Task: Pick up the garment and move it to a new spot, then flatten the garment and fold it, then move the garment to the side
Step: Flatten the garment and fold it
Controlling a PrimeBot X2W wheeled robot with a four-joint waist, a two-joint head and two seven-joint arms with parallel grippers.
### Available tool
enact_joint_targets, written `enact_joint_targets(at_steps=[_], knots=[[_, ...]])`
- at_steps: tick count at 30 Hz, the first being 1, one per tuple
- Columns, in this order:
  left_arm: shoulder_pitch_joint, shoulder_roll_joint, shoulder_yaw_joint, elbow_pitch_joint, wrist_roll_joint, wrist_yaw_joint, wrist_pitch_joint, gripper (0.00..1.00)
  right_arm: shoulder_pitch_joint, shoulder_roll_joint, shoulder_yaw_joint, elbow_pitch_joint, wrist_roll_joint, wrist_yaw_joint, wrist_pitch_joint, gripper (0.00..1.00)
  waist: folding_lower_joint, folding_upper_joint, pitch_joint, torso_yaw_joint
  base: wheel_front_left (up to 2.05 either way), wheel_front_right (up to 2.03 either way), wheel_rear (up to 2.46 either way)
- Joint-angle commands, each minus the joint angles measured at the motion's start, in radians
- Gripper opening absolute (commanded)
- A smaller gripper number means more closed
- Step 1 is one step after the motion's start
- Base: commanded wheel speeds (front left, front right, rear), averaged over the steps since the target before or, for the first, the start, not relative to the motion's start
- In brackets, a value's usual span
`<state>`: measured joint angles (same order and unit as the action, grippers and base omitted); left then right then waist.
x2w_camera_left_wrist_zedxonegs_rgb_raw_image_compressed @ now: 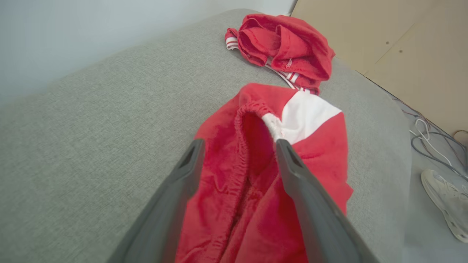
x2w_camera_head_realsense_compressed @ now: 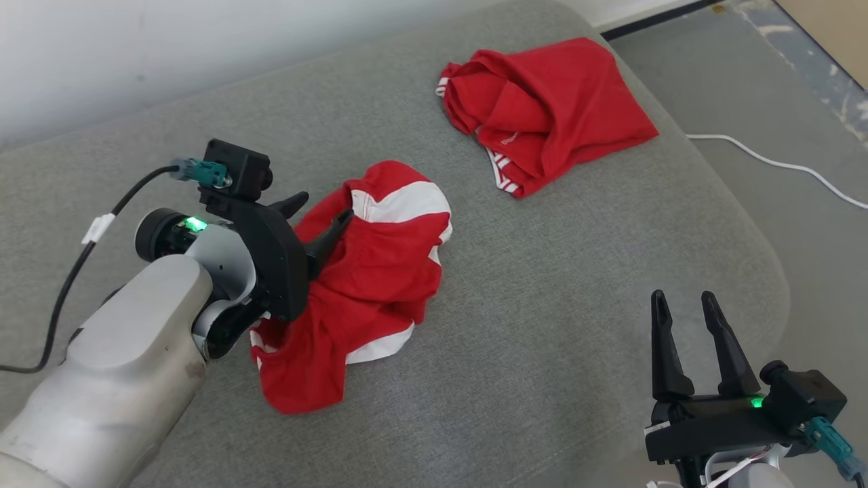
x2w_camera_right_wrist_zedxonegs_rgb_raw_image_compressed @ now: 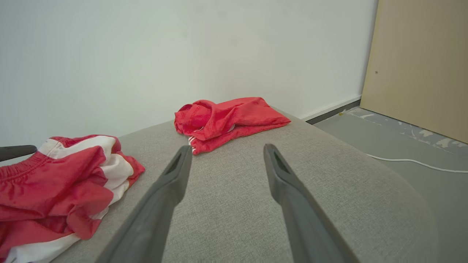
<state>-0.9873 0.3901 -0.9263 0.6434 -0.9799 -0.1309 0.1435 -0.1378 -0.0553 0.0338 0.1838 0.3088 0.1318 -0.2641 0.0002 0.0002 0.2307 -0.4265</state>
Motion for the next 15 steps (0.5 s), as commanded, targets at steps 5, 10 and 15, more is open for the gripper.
enact_joint_targets(at_steps=[5,10,15], knots=[[-0.033,0.014,-0.072,0.010,-0.053,0.002,-0.014,1.00,0.011,0.004,-0.003,0.005,0.003,-0.002,0.000,1.00,-0.0002,-0.0002,0.012,-0.030,0.00,0.00,0.00],[-0.060,0.014,-0.121,0.001,-0.096,0.002,-0.031,1.00,0.012,0.005,-0.007,0.004,-0.001,-0.002,0.000,1.00,-0.0002,-0.0002,0.002,-0.028,0.00,0.00,0.00],[-0.088,0.017,-0.156,-0.014,-0.139,0.002,-0.040,1.00,0.019,0.005,-0.015,0.001,-0.007,-0.002,0.000,1.00,-0.0002,-0.0002,-0.005,-0.020,0.00,0.00,0.00]])
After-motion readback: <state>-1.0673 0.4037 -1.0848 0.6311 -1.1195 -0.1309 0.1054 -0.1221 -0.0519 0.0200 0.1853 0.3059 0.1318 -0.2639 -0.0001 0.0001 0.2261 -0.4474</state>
